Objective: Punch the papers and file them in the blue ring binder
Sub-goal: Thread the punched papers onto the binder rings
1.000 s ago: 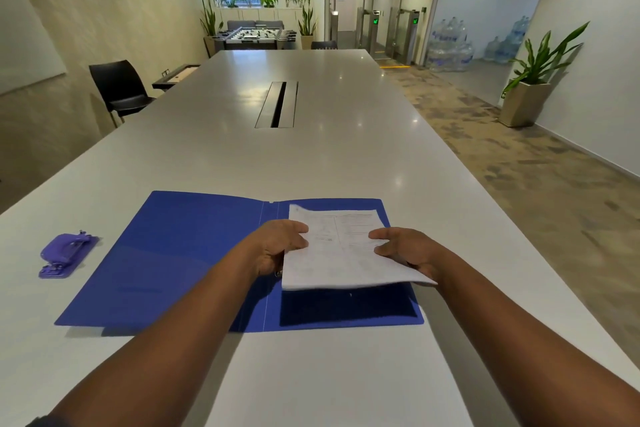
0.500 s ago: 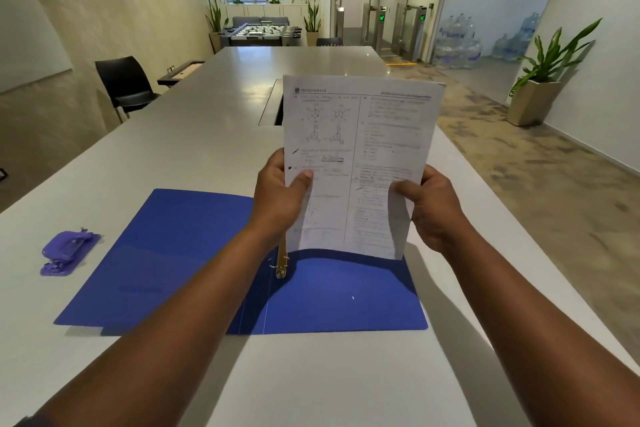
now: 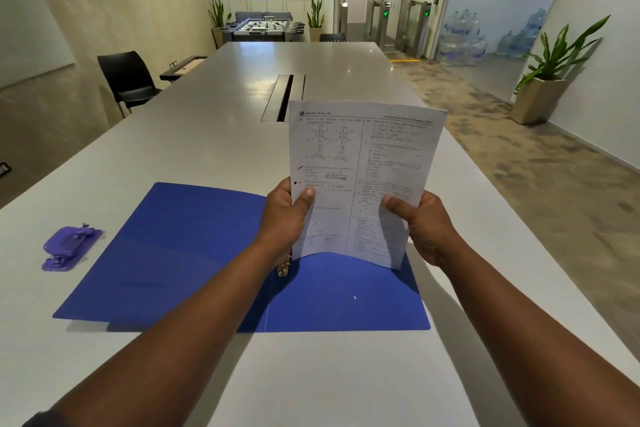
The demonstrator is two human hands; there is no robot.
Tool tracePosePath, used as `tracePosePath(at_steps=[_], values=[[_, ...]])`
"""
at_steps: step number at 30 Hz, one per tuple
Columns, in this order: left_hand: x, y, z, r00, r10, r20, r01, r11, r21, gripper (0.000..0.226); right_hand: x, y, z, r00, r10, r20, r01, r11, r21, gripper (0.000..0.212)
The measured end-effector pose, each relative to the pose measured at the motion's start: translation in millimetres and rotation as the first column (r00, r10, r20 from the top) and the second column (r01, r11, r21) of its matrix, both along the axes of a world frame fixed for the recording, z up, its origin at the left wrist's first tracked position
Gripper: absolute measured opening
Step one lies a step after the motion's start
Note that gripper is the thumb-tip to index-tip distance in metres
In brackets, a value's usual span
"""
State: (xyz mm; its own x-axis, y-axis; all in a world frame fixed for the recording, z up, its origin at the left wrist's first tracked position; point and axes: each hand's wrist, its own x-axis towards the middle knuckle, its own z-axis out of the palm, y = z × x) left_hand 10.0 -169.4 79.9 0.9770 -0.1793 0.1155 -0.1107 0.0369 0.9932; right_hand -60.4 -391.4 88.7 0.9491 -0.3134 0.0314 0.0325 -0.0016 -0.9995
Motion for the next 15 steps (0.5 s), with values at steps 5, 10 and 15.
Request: tracePosePath(at_steps=[5,10,15], values=[[2,5,9,0.999,0.026,-0.037,-0.028,0.998,-0.051,0.015,3,5,11,0.998,-0.046,0.04,0.049,0.995,-0.092,0.015],[2,15,12,0.99,0.011,-0.143,-0.02,0.998,-0.061,0.017,5,17,17,0.997,-0.064,0.03,0.069,0.98,-0.186,0.009],[8,31,4,0.973,0.005,-0.231,-0.009,1.0,-0.016,0.023,10,25,13,0.997,-0.041,-0.059,0.027,0.977,-0.21,0.011]])
